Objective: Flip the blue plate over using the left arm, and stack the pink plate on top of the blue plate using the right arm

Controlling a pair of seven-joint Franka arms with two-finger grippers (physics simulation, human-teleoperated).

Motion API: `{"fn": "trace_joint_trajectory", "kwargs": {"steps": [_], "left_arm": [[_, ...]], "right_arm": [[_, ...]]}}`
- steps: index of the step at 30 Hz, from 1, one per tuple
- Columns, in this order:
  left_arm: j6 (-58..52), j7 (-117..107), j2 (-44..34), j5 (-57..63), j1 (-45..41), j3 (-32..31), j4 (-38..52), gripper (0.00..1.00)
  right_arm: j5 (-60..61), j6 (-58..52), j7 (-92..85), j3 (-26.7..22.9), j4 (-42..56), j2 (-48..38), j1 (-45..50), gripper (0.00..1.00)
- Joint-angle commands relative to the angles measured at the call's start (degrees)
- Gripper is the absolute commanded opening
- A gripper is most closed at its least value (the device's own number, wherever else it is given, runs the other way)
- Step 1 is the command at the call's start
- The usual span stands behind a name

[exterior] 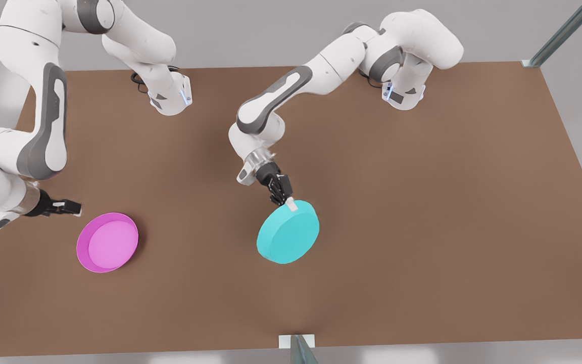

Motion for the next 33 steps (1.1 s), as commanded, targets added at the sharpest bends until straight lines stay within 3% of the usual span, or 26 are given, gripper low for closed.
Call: {"fn": "trace_joint_trajectory", "kwargs": {"steps": [1,3,5,10,25,27,29,30,33], "left_arm": [[0.16,-0.17,0.30,1.37,-0.33,0.24,0.23,0.21],[0.25,-2.19,2.14,2.59,-2.09,0.24,1.56,0.21],[0.95,-6.41,3.81,3.83,-2.88,0.15,1.56,0.21],[4.64,-15.20,7.51,3.83,-4.20,-0.02,1.56,0.21],[5.96,-17.05,9.97,2.95,-8.86,-2.13,1.03,0.21],[6.22,-16.52,9.97,1.90,-9.48,-2.22,1.03,0.34],[6.49,-16.08,9.88,1.81,-10.18,-2.13,0.59,0.83],[6.93,-16.08,9.71,0.67,-10.18,-2.83,0.59,1.00],[9.30,-16.52,9.71,-6.27,-10.00,-6.26,0.68,1.00]], "right_arm": [[0.19,0.04,-0.59,0.01,0.37,0.55,-0.54,1.00],[0.36,-0.05,-5.59,0.19,5.37,6.43,-2.91,1.00],[9.23,-0.05,-14.20,-0.07,6.52,11.27,-5.11,1.00],[11.88,0.04,-32.41,0.10,13.99,19.89,-10.13,1.00],[11.97,2.41,-26.36,0.19,15.14,27.98,-11.80,1.00],[11.88,2.41,-23.36,0.19,15.14,27.98,-11.62,1.00],[11.79,2.59,-23.28,0.19,15.05,28.24,-11.44,1.00],[11.79,2.59,-23.36,0.19,15.05,28.33,-11.44,1.00],[11.88,2.94,-22.48,0.19,15.23,29.12,-10.83,1.00]]}}
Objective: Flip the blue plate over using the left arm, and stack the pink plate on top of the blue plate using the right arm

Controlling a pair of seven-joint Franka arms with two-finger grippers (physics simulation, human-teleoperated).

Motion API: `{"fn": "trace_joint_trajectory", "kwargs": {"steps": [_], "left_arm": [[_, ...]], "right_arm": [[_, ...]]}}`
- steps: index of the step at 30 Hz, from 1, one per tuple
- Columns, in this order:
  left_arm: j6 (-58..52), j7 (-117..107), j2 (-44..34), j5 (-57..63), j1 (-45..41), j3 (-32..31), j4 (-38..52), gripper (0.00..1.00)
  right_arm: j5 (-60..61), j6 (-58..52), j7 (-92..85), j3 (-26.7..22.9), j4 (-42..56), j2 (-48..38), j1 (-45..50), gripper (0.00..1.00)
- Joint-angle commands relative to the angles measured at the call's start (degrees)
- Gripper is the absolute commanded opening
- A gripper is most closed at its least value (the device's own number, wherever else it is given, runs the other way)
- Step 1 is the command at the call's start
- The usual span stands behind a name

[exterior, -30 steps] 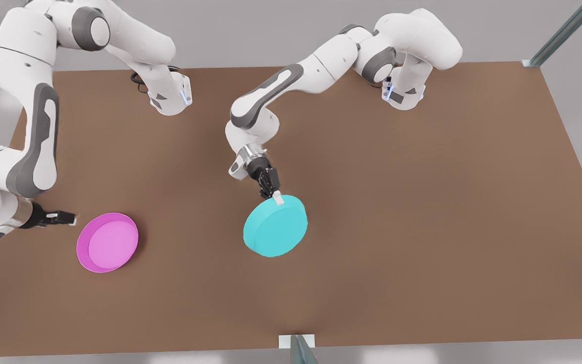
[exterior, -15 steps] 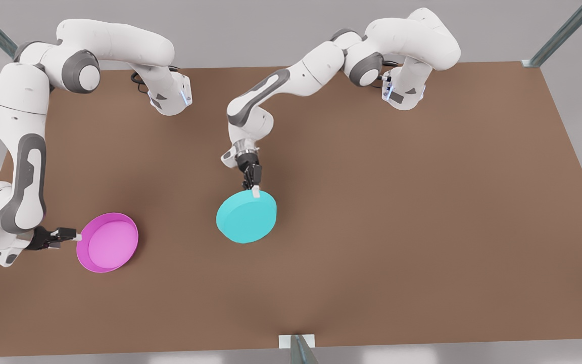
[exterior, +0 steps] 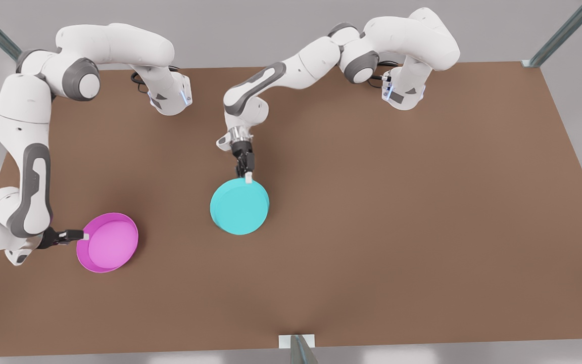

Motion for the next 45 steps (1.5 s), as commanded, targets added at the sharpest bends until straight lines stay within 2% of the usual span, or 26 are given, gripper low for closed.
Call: {"fn": "trace_joint_trajectory", "kwargs": {"steps": [1,5,9,11,13,14,15,16,18,19,20,22,23,24,25,26,28,32,35,42,43,45], "left_arm": [[0.30,-0.12,0.00,-8.23,-0.12,-0.11,0.00,1.00],[0.21,-2.40,-0.09,-16.49,-0.30,-3.89,-0.35,0.97],[-0.23,-1.70,-3.17,-35.30,-1.00,-4.59,-0.35,0.94],[-1.02,4.00,-8.52,-44.97,-0.48,-4.33,-3.77,0.96],[-5.14,15.25,-14.68,-54.55,8.74,-4.06,-7.03,0.99],[-8.13,21.83,-17.04,-57.97,13.48,-4.24,-7.56,0.98],[-14.10,30.97,-20.30,-63.16,18.59,-4.06,-7.47,0.98],[-20.96,38.63,-21.45,-64.66,21.93,-3.71,-7.47,0.99],[-31.59,49.63,-26.80,-64.23,30.28,-3.36,-7.56,1.00],[-33.98,50.15,-30.32,-64.92,36.16,-1.51,-7.65,1.00],[-33.54,50.15,-34.62,-70.63,42.93,-1.16,-7.65,1.00],[-26.00,60.17,-44.63,-81.60,58.92,-1.25,-11.33,1.00],[-20.74,63.93,-49.72,-84.08,62.88,-1.25,-16.06,1.00],[-11.95,69.74,-59.03,-89.25,67.80,-1.16,-26.24,1.00],[-8.14,71.51,-66.27,-90.59,68.34,1.65,-31.73,1.00],[-9.71,71.51,-65.23,-90.06,66.59,4.80,-29.98,1.00],[-19.39,72.56,-52.57,-90.50,64.48,5.96,-10.29,1.00],[-16.23,72.65,-52.04,-91.65,64.21,6.13,-10.19,1.00],[-15.79,72.74,-51.95,-92.09,64.48,6.22,-10.55,1.00],[-13.15,72.65,-52.65,-92.17,64.48,6.31,-12.04,1.00],[-13.15,72.65,-52.83,-92.17,64.48,6.31,-12.04,1.00],[-12.80,72.74,-52.74,-92.09,64.56,6.31,-12.04,1.00]], "right_arm": [[-0.04,0.43,-0.22,0.00,-0.01,0.04,0.00,1.00],[-0.04,0.96,-0.66,0.00,-0.01,0.83,-0.26,1.00],[-0.13,2.54,-0.84,0.00,-0.01,1.70,-0.09,1.00],[-0.13,3.51,-1.72,0.00,0.08,2.32,-0.18,1.00],[-0.13,3.51,-1.63,0.00,0.08,2.32,-0.18,1.00],[-0.04,3.95,-1.63,0.00,0.08,2.58,-0.18,0.96],[-0.13,4.30,-1.80,0.00,0.08,2.76,-0.18,0.69],[-0.13,4.30,-2.59,0.00,0.08,2.76,-0.18,0.52],[-0.21,4.30,-3.65,0.00,0.17,2.85,-0.18,0.45],[-0.13,4.30,-3.74,0.00,0.08,2.76,-0.26,0.44],[-0.13,4.30,-3.74,0.00,0.08,2.85,-0.26,0.44],[-0.30,4.30,-3.74,0.00,0.17,3.20,-0.35,0.46],[-0.48,4.30,-3.65,0.09,0.26,3.37,-0.35,0.46],[-0.65,4.21,-3.65,0.09,0.26,3.55,-0.35,0.46],[-0.65,4.21,-3.65,0.09,0.26,3.55,-0.35,0.46],[-0.74,4.21,-3.74,0.09,0.26,3.55,-0.44,0.46],[-0.74,4.21,-4.53,0.09,0.26,3.55,-0.44,0.46],[-0.65,4.30,-4.62,0.09,0.26,3.99,-0.53,0.44],[-0.65,4.21,-4.70,0.09,0.26,3.99,-0.53,0.36],[-0.65,4.74,-4.53,0.09,0.17,4.43,-0.35,0.36],[-0.56,4.74,-4.62,0.09,0.17,4.43,-0.35,0.34],[-0.56,4.65,-4.79,0.09,0.17,4.43,-0.44,0.23]]}}
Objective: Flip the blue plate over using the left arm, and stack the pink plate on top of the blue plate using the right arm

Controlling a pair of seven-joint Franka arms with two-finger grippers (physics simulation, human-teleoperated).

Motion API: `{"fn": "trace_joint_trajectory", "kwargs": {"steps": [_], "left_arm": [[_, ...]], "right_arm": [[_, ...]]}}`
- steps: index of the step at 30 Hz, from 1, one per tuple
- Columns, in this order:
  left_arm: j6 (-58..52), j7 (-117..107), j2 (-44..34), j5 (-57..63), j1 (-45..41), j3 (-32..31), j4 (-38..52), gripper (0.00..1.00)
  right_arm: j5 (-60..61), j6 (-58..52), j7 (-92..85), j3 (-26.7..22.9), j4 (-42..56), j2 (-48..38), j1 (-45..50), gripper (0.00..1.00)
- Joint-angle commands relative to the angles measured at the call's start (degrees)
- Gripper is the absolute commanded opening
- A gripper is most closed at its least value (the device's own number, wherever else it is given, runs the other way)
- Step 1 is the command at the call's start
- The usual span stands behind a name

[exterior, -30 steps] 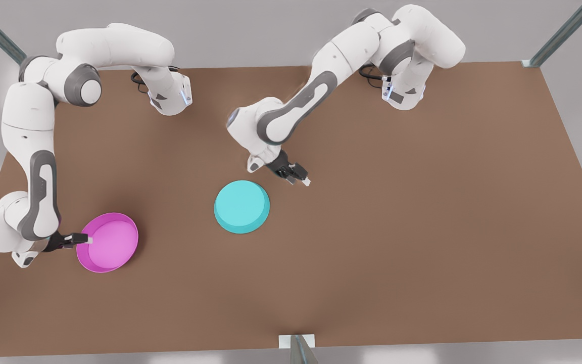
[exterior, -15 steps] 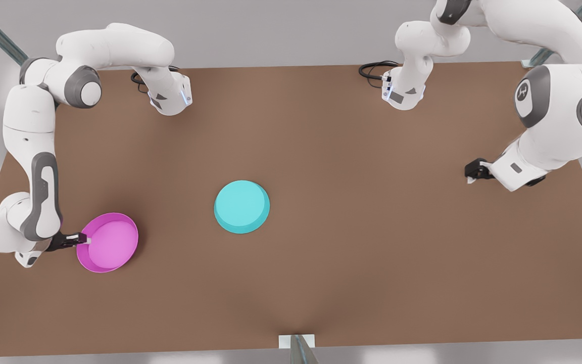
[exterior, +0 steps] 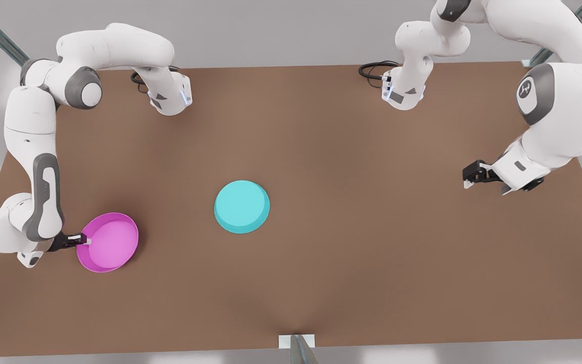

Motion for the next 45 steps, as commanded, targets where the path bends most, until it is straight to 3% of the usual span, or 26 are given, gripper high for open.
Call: {"fn": "trace_joint_trajectory", "kwargs": {"steps": [1,11,20,22,37,45], "left_arm": [[0.04,0.00,-0.01,-0.10,0.00,0.03,0.09,1.00],[1.36,0.00,-0.01,0.51,0.09,-0.05,-0.09,1.00],[1.71,0.00,-0.18,0.60,0.00,0.03,-0.09,1.00],[1.71,-0.08,-0.27,0.60,0.09,0.03,-0.09,1.00],[1.80,-0.17,-0.18,0.60,0.00,0.12,-0.09,1.00],[1.80,-0.26,-0.09,0.51,0.00,0.12,-0.26,1.00]], "right_arm": [[-0.13,0.05,0.07,0.00,-0.01,0.00,0.00,0.21],[0.31,-0.74,0.33,0.09,0.08,-0.88,0.09,0.21],[4.44,-10.32,0.42,3.87,1.31,-3.51,-0.79,0.21],[4.44,-12.61,1.91,6.86,1.31,-4.83,0.52,0.21],[4.35,-14.36,12.81,7.12,0.79,-9.22,30.14,0.21],[4.26,-17.00,14.04,7.21,-0.53,-9.23,35.07,0.21]]}}
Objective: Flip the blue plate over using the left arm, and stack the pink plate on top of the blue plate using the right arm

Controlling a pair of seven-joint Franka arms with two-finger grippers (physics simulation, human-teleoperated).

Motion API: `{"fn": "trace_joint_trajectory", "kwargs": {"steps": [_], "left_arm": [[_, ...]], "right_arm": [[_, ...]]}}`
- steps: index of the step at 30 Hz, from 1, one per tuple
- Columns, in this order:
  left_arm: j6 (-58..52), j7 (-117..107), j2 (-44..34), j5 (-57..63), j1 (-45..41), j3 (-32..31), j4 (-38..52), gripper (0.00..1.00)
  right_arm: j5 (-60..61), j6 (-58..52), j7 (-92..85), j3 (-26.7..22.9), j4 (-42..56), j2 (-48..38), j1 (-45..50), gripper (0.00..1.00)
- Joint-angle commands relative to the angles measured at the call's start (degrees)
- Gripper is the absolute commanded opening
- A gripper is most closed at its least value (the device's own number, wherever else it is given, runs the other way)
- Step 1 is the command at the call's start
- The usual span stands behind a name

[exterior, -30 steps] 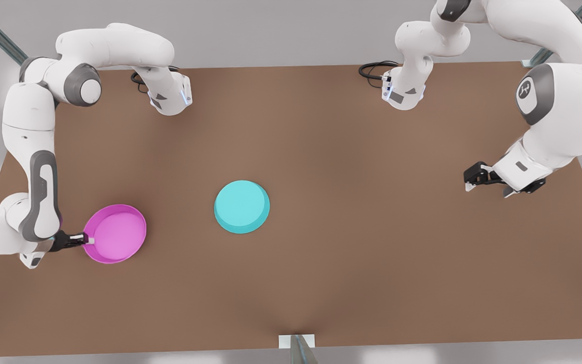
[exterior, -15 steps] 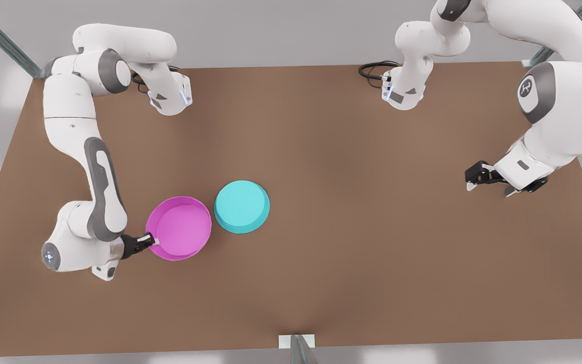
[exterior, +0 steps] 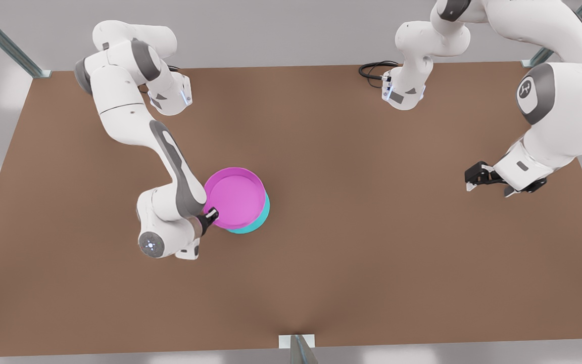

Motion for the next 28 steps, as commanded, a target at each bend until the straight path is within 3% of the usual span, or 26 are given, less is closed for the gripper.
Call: {"fn": "trace_joint_trajectory", "kwargs": {"steps": [1,4,5,6,8,12,16,18,20,22,23,24,25,28], "left_arm": [[0.01,0.00,-0.01,-0.06,0.00,0.00,-0.02,1.00],[0.01,0.00,-0.01,0.03,0.00,0.00,-0.10,1.00],[0.01,0.00,-0.01,0.03,0.00,0.00,-0.10,1.00],[-0.08,0.00,-0.01,0.03,0.00,0.00,-0.10,1.00],[-0.08,0.00,-0.10,0.03,0.00,0.00,-0.10,1.00],[-0.08,0.00,-0.01,0.03,0.01,0.00,-0.10,1.00],[-0.08,0.00,-0.01,-0.06,0.00,0.00,-0.10,1.00],[0.01,0.00,-0.01,-0.06,0.00,0.00,-0.10,1.00],[-0.08,0.00,-0.01,0.03,0.00,-0.09,-0.10,1.00],[-0.08,0.00,-0.10,-0.06,0.00,-0.09,-0.19,1.00],[-0.17,0.00,-0.10,0.03,0.00,-0.09,-0.19,1.00],[-0.17,-0.26,-0.10,0.03,0.00,-0.08,-0.19,1.00],[-0.17,-0.53,-0.10,-0.06,0.00,0.00,-0.19,1.00],[-0.17,-0.53,-0.10,0.03,0.00,0.00,-0.19,1.00]], "right_arm": [[-0.32,0.06,0.14,0.02,-0.01,0.02,-0.01,0.21],[-0.41,0.15,0.06,0.02,0.08,0.46,0.08,0.21],[-0.32,0.33,0.23,0.02,0.16,0.54,0.08,0.39],[-0.23,0.41,0.23,0.02,0.16,0.54,0.69,0.48],[-0.23,0.77,1.11,0.02,0.25,0.63,0.87,0.57],[-0.41,0.94,1.29,0.02,0.16,0.81,1.31,0.61],[-0.41,0.94,1.37,-0.07,0.16,0.63,1.31,0.72],[-1.20,-2.29,1.29,-0.77,0.78,-4.54,0.61,0.76],[-7.87,-11.09,11.29,-8.41,5.17,-14.83,-0.71,0.80],[-15.34,-11.98,28.00,-9.12,3.86,-24.94,-1.50,0.82],[-15.96,-11.98,28.36,-9.21,3.33,-27.58,-2.47,0.83],[-15.96,-11.80,28.62,-9.30,2.36,-29.34,-3.08,0.85],[-16.05,-11.89,31.87,-9.21,2.36,-29.08,-3.61,1.00],[-15.70,-11.28,31.26,-9.03,3.06,-27.58,-4.93,1.00]]}}
